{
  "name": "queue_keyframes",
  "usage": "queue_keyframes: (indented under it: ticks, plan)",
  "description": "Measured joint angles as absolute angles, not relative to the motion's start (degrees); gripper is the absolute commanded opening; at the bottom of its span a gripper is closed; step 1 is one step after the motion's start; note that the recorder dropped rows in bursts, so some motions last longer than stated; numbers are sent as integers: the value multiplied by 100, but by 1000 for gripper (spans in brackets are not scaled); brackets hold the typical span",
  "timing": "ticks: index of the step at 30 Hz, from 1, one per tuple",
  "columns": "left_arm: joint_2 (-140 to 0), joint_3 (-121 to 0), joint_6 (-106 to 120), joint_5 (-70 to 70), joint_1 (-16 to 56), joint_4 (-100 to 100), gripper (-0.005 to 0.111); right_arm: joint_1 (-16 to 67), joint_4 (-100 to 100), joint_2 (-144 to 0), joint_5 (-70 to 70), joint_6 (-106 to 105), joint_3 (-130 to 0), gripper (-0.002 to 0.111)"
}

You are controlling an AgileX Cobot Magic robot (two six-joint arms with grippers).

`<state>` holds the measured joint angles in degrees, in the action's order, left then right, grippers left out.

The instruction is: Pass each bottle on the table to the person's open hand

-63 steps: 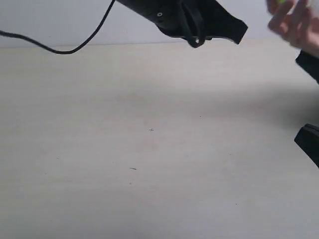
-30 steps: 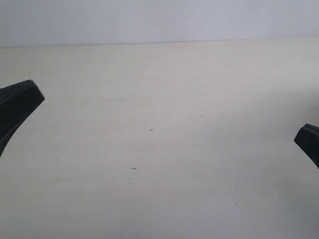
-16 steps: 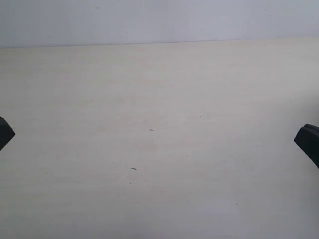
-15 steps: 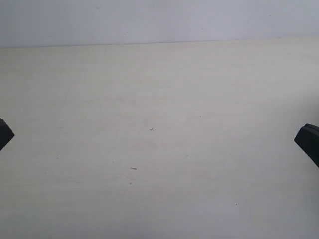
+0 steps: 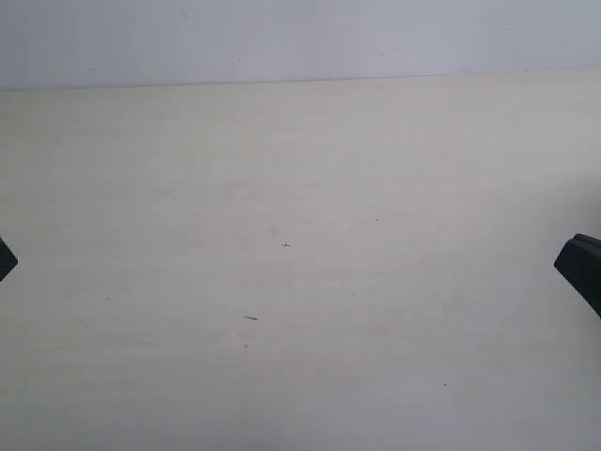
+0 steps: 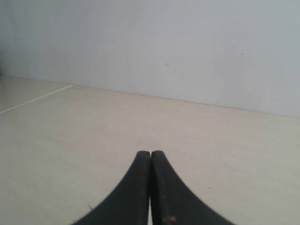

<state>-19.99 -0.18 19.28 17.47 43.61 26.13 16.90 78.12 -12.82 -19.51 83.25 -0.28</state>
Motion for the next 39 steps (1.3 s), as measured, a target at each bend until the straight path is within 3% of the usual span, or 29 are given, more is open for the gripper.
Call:
queue_keyframes:
  ticks: [34,39]
  plan:
    - [-1990,-18,1928,1747,4361,2613,0,1690,7812,-1282,-1951,8325,-28,0]
    - [-1743,-18,2314,1592,4086,2602,0,1690,7812,-1282,-1951,8325,-28,0]
